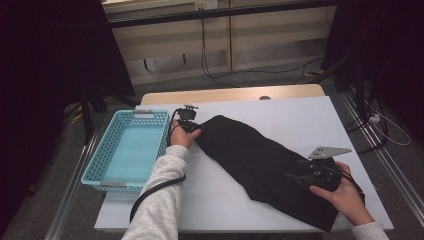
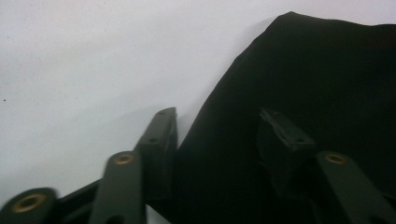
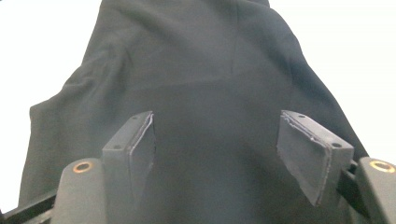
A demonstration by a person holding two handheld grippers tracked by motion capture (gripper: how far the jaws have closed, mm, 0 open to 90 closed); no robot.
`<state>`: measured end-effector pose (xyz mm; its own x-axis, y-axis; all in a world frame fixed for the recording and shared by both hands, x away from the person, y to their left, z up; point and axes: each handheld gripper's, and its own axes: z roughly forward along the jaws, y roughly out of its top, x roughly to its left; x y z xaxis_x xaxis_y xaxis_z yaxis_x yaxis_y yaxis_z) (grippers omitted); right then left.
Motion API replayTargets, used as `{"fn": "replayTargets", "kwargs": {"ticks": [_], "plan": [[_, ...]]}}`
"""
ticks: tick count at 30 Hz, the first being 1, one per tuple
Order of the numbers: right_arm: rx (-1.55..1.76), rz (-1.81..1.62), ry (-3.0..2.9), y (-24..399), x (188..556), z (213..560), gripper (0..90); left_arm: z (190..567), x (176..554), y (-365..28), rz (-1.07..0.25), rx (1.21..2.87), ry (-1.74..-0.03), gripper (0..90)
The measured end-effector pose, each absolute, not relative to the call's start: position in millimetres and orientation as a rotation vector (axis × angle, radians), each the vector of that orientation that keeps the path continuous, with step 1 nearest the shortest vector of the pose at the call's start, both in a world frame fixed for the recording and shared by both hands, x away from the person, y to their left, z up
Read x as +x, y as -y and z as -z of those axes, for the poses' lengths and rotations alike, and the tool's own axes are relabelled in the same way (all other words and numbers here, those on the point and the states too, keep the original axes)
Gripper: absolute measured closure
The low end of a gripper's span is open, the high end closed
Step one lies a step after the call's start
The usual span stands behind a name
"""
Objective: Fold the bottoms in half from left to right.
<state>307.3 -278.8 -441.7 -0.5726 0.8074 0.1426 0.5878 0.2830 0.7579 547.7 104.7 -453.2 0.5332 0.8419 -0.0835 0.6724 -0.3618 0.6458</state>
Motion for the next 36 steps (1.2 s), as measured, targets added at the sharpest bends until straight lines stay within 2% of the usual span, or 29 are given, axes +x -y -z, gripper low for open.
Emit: {"fn": "replayTargets", "kwargs": {"ticks": [3, 9, 21, 36], "plan": [[1.278, -1.173, -2.287, 277.8, 307.5, 441.2, 28.2, 451.0, 545.8, -103.6, -0.314, 2.149, -1.233, 59.1], [1.273, -1.177, -2.292, 275.8, 308.2, 441.3, 28.3, 450.7, 543.8, -100.5, -0.210, 2.119, -1.260, 84.1], [1.285, -1.194, -2.282, 276.9, 308.4, 441.3, 26.8, 442.7, 544.8, -98.3, -0.128, 2.081, -1.327, 86.6], [1.297, -1.197, -2.269, 281.3, 307.9, 441.4, 26.3, 404.5, 552.7, -112.8, -0.209, 2.053, -1.339, 86.9]]}}
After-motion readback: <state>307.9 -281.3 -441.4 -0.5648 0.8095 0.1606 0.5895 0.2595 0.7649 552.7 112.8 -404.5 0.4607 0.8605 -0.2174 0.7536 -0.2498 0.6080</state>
